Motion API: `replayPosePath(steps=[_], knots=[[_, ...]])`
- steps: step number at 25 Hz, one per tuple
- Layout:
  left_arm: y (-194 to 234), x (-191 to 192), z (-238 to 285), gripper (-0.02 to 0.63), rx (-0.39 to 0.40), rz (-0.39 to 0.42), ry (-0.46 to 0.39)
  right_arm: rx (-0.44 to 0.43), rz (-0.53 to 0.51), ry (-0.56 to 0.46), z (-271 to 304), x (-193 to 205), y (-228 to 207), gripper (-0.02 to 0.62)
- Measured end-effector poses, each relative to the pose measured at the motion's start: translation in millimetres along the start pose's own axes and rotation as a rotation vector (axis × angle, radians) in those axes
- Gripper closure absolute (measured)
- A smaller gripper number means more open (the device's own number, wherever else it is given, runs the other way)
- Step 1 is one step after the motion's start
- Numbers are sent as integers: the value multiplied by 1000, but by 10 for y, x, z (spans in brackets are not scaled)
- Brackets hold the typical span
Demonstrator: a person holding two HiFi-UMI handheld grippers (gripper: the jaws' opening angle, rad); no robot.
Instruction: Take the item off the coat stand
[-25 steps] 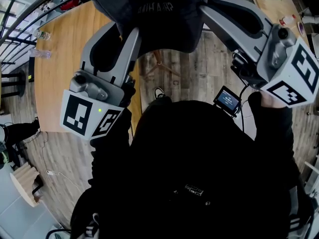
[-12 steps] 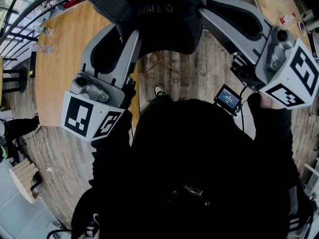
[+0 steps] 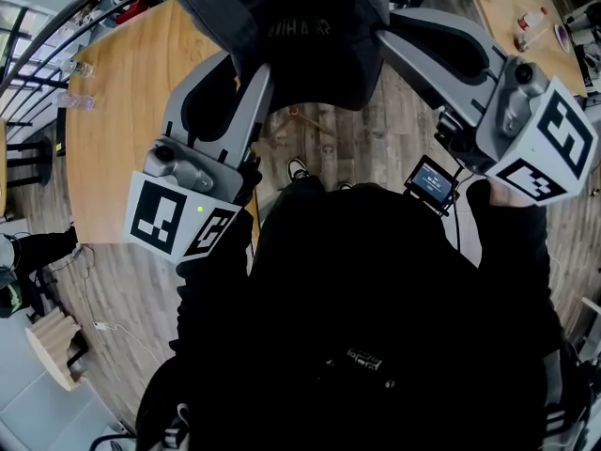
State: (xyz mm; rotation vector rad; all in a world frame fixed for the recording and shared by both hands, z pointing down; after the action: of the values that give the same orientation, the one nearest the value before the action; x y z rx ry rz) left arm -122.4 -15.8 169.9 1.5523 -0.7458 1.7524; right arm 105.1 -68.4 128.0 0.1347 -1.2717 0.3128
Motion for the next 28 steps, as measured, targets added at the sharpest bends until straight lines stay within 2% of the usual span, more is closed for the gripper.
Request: replayPosePath(steps=[5,10,15,20,25,28], knots=[[-70,253,217,514,22,-8,35,16,40,3,-60,344,-132,551],[-177,616,497,517,46,-13,77,24,85,7,-136,852,-300,551],[-218,625,653,518,90,-34,102,49,120,32,-248,909,-342,551],[-302,755,844,520,155,-40,132,88,161,35,-391,1134,-368,551],[-167,1061,1224,525,207,-57,167,120,199,46,-322,1475,-626,551],[-236,1254,1416,530,242,-79,183,147,236,43,-407,1746,-664,552]])
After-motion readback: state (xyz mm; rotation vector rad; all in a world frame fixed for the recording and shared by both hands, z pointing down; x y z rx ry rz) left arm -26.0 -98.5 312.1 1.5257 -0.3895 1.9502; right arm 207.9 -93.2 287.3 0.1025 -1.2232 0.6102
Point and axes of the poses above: the fingertips, and each gripper's own axes: z forward along the fingers, y to its left, x out of its underside, the point moved 8 cm from there along -z, backward along the fingers, and after that the axes turned 14 degrees about y, right-handed, at the moved point
